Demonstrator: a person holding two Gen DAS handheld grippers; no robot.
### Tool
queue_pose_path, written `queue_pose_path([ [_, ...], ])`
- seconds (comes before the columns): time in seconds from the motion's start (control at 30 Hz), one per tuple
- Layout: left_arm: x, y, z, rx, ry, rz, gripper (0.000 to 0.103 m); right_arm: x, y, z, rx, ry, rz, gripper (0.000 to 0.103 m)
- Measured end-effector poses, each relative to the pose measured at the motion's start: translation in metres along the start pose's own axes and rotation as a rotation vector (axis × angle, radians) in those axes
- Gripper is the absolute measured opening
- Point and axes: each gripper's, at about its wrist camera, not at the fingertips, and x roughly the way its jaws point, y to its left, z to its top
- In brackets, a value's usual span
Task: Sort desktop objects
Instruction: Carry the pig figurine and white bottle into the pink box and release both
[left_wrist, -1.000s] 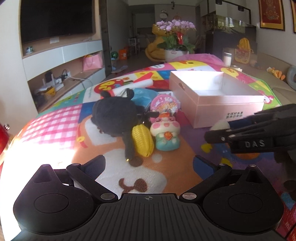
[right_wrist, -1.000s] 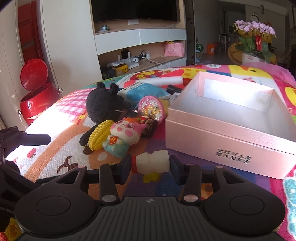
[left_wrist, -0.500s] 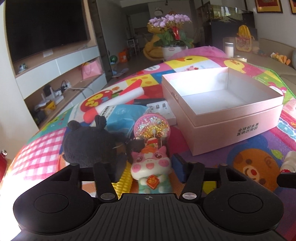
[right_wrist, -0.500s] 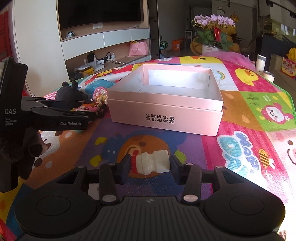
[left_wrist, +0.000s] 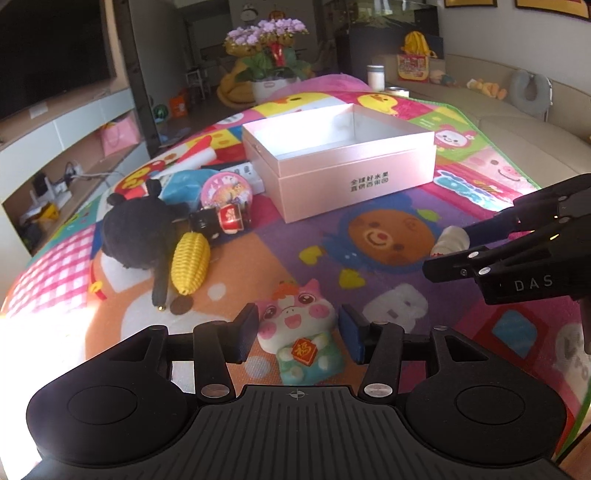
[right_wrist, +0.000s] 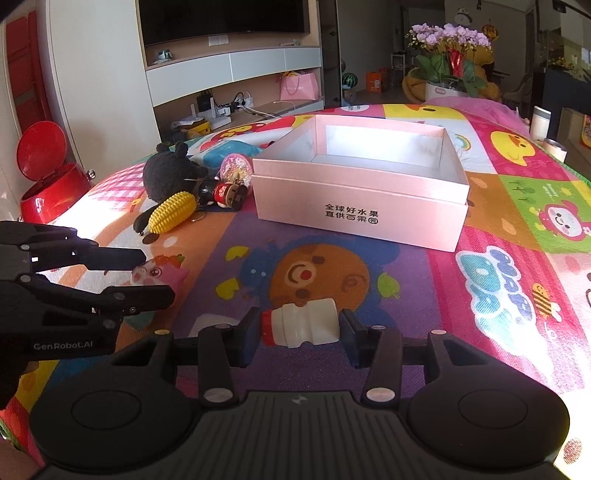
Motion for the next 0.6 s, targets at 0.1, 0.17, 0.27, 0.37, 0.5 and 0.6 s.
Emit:
queue_pose_path([
  [0.1,0.0,0.003,-0.005,-0.034,0.027,-0.015,0.055,0.004,0.003,-0.004,-0.011,0.016,-0.008,0.045],
  [0.17,0.0,0.003,-0.009,-0.038,0.041,-0.023,0.058,0.004,0.003,-0.007,-0.02,0.019,-0.013,0.047],
  [0.27,0.001,0.003,-0.013,-0.052,0.058,-0.037,0.061,0.003,0.006,-0.011,-0.044,0.014,-0.021,0.054],
  [0.37,0.005,0.004,-0.011,-0.075,0.054,-0.035,0.063,0.002,0.009,-0.013,-0.075,0.011,-0.027,0.056],
  [0.5,0.012,0.003,-0.007,-0.088,0.051,-0.023,0.061,0.002,0.01,-0.013,-0.08,0.016,-0.025,0.046],
  [0.6,0.011,-0.001,-0.005,-0.069,0.044,-0.018,0.053,0.0,0.009,-0.011,-0.071,0.026,-0.011,0.043],
])
